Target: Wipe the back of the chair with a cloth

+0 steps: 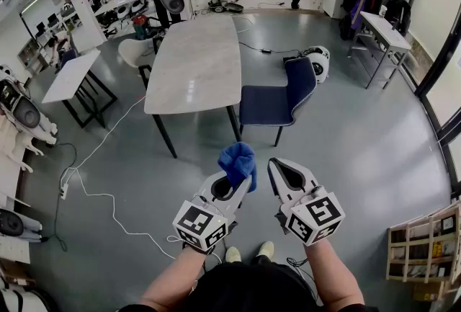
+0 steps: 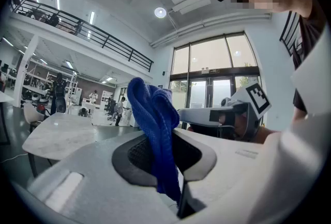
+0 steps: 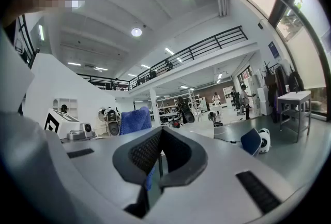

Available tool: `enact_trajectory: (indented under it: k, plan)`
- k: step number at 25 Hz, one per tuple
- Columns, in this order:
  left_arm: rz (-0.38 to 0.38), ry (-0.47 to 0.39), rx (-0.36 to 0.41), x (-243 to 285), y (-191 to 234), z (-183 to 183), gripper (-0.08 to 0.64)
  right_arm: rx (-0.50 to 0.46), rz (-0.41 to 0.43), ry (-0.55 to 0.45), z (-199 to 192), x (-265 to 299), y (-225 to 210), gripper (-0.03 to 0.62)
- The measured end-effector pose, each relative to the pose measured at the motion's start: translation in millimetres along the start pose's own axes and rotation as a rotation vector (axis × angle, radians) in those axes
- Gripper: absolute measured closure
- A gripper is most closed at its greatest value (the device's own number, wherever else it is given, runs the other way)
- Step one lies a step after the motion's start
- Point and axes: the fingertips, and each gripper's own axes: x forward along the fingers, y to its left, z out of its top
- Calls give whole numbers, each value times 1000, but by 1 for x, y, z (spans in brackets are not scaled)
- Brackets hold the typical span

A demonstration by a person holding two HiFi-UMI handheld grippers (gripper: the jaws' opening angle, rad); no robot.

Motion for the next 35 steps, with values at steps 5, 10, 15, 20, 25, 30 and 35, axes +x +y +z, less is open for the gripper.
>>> enact_trajectory:
  k: [5,10,15,20,25,30,35]
  plan:
    - [-7,-13,-9,8,-8,-4,490,47,23,-44,5,-15,-13,580]
    - [3,-32,-1,33,-10,8,491,91,4,-119,28,-38,-55,580]
    - [3,-43,28,61,-21,22,490,123,8,-242,54,-71,-90,578]
    - [-13,-41,27,88,-29,18,489,90,25,-273,57,-81,-112,578]
    - [-40,-8,9,120,-29,4,491,110,11,-263,47,-74,-132,580]
    - [-64,-2,7,166,-9,-5,489,144,-36,-239,37,-49,-175,579]
    - [-94,9,6,224,42,-11,489,139,-77,-206,33,8,-225,578]
